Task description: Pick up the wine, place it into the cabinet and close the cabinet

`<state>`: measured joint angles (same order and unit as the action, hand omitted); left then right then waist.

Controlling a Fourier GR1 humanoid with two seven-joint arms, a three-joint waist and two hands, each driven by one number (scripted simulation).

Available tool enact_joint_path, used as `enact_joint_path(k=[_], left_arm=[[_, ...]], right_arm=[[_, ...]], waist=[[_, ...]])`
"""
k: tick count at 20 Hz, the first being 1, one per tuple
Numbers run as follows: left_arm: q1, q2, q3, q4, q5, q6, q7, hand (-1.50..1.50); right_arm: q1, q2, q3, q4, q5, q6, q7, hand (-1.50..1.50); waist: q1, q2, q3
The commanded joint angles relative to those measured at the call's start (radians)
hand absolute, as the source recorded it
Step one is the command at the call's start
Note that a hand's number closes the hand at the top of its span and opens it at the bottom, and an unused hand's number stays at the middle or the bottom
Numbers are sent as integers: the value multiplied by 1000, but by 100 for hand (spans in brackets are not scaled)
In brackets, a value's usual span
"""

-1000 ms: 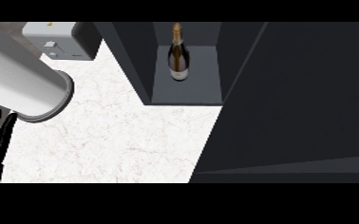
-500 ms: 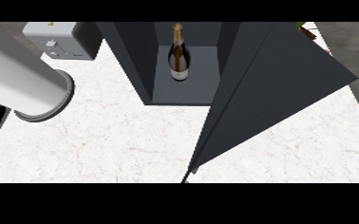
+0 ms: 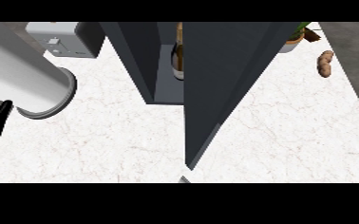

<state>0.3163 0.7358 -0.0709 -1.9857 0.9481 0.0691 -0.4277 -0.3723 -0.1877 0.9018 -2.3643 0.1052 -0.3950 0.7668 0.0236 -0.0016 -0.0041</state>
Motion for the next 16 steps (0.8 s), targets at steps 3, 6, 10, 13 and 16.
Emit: enact_joint_path(k=[3, 6, 10, 13, 16], left_arm=[[-3, -35, -37, 2, -30, -4, 0, -150], [-60, -7, 18, 23, 17, -9, 45, -150], [-82, -17, 9, 27, 11, 10, 74, -150], [-93, -57, -31, -12, -35, 65, 69, -150], [-125, -50, 7, 11, -25, 58, 89, -150]], right_arm=[[-250, 178, -31, 224, -74, -103, -12, 150], [-347, 179, -74, 292, -134, -131, -29, 150], [-560, 184, -236, 457, -272, -137, -39, 150], [-698, 186, -293, 625, -315, -152, -86, 150], [-786, 187, -290, 767, -331, -149, -185, 150]], waist=[[28, 5, -1], [22, 7, 0], [22, 9, 2], [21, 8, 2], [14, 7, 2]])
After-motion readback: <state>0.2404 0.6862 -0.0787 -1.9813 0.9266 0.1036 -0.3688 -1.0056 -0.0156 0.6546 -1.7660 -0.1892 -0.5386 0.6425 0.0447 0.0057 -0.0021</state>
